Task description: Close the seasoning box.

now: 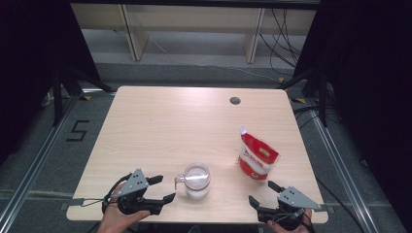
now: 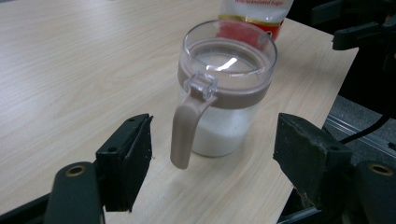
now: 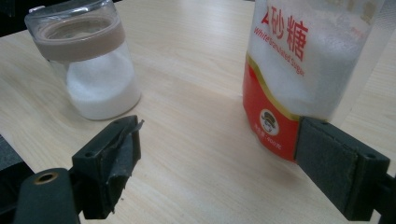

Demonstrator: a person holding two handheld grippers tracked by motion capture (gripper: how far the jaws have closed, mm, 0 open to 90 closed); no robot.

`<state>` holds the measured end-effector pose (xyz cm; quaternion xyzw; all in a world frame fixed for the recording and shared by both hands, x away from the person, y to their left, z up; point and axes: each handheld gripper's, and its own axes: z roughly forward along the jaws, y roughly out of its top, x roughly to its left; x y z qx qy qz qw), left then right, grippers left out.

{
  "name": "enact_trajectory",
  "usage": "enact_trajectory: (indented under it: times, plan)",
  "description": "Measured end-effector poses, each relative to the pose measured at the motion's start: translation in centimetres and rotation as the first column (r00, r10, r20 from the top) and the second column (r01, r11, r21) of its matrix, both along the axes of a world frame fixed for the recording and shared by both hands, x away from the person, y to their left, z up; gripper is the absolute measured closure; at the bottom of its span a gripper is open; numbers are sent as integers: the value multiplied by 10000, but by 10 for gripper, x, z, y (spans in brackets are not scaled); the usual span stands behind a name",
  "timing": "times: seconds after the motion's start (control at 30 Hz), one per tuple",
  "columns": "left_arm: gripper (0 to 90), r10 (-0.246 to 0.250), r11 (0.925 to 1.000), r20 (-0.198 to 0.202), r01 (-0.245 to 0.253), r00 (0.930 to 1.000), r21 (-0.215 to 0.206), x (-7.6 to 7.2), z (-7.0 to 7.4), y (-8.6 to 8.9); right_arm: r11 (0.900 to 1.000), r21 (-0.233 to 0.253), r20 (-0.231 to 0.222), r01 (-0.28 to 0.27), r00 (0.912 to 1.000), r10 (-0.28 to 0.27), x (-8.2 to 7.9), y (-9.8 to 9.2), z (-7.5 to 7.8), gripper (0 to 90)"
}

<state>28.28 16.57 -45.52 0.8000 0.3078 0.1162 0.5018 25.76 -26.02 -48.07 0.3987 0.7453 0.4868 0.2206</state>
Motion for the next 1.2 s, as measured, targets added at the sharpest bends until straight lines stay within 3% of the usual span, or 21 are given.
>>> enact_trajectory:
  times: [0.03, 0.43, 0.47, 0.57, 0.6, 0.63, 0.77, 0.83, 0.97, 1.0, 1.07, 1.1, 1.13, 1.17, 1.2]
  plan:
    - [269, 172, 9998, -225, -173, 9996, -78, -2, -1, 0, 10000, 0, 8, 6, 10000, -6, 0, 0, 0, 159]
    - [200, 242, 9996, -552, -235, 9982, 150, -15, -24, 6, 9999, 75, -69, -139, 9999, 140, 0, -2, 0, 157]
    - [197, 139, 9993, -448, -123, 9989, 350, -15, -25, 9, 9998, 154, -152, -120, 9998, 123, 0, -1, 0, 157]
    - [175, 233, 9993, -407, -221, 9989, 301, -18, -29, 9, 9999, -39, -91, 94, 9999, -94, 0, -1, -1, 157]
    - [166, 116, 9969, -357, -88, 9993, 783, -17, -29, 13, 10000, -16, -143, 90, 9999, -90, 0, 0, -1, 158]
    - [164, 184, 9981, -529, -152, 9984, 603, -19, -31, 12, 9999, -74, -204, 75, 9998, -77, -1, -1, -1, 157]
    - [157, 80, 9974, -660, -33, 9978, 717, -22, -37, 13, 10000, -48, -116, 82, 9999, -82, 0, 0, -2, 158]
    - [157, 45, 9967, -602, 4, 9982, 807, -21, -39, 14, 9998, 56, -413, 193, 9990, -191, -2, 1, -1, 158]
    - [157, 105, 9948, -790, -24, 9968, 1016, -22, -42, 14, 9997, -224, -241, 35, 9997, -41, 0, 1, -3, 158]
    - [157, -48, 9910, -638, 133, 9980, 1336, -21, -41, 16, 9997, -264, -236, 5, 9997, -11, 0, 1, -3, 158]
    - [157, 111, 9923, -712, -22, 9974, 1240, -21, -42, 15, 9997, -228, -287, -4, 9996, -3, 0, 1, -3, 158]
    - [157, 171, 9956, -799, -97, 9967, 927, -23, -43, 12, 9996, -282, -286, -35, 9996, 27, 0, 1, -4, 158]
    - [157, 93, 9928, -782, 2, 9969, 1199, -22, -43, 14, 9994, -340, -279, -48, 9996, 39, 1, 1, -4, 158]
    - [157, 105, 9943, -764, -23, 9970, 1070, -22, -44, 13, 9988, -491, -134, -10, 9999, 3, 1, 0, -4, 158]
    - [157, 105, 9943, -764, -23, 9970, 1070, -22, -44, 13, 9993, -358, -383, 128, 9992, -141, -1, 1, -4, 158]
